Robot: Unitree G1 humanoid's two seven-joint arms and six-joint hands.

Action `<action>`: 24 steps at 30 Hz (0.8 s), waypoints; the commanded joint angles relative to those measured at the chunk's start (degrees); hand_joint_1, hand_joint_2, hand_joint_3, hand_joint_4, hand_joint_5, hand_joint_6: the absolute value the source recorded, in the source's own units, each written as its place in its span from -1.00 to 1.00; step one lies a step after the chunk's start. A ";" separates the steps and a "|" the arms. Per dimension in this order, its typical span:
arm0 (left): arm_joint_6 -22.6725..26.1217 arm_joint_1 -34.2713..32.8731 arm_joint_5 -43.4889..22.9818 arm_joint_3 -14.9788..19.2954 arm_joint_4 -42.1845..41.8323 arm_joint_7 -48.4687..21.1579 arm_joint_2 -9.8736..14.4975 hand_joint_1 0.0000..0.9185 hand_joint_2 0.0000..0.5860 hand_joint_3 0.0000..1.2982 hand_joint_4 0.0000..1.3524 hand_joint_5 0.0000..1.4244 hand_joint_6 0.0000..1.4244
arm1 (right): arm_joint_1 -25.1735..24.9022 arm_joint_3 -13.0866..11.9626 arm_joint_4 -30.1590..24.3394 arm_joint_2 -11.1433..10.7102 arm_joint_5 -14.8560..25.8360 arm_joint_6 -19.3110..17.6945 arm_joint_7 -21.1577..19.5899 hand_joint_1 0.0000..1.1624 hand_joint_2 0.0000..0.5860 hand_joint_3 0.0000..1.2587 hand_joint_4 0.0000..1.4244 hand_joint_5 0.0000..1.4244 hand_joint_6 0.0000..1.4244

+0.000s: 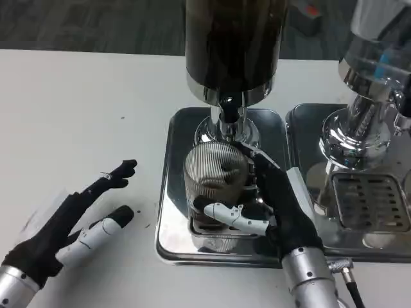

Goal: Grasp the cup under the faucet to collect the drink, then remove the cup.

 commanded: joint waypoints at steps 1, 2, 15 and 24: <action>0.64 0.01 -0.31 -0.11 -0.09 0.28 0.01 -1.00 -0.57 -0.79 -0.80 -0.76 -0.92 | 0.87 -0.29 0.37 1.56 0.03 -1.42 -2.15 0.68 -0.25 -0.54 -0.29 -0.36 -0.16; 0.69 -0.03 -0.38 -0.15 -0.05 0.17 -0.02 -1.00 -0.56 -0.79 -0.80 -0.76 -0.92 | 1.00 -0.33 0.25 1.65 -0.05 -1.64 -2.64 0.68 -0.25 -0.52 -0.28 -0.35 -0.15; 1.19 -0.50 -0.70 -0.40 0.57 -0.38 -0.20 -1.00 -0.53 -0.80 -0.83 -0.75 -0.92 | 1.51 -0.03 -0.14 1.87 -0.31 -3.08 -5.65 0.71 -0.28 -0.45 -0.22 -0.23 -0.04; 1.05 -1.11 -0.56 -0.77 1.11 -0.44 -0.56 -1.00 -0.52 -0.80 -0.84 -0.74 -0.92 | 1.84 -0.03 -1.45 1.68 -0.54 -3.08 -6.35 0.70 -0.31 -0.41 -0.20 -0.17 0.05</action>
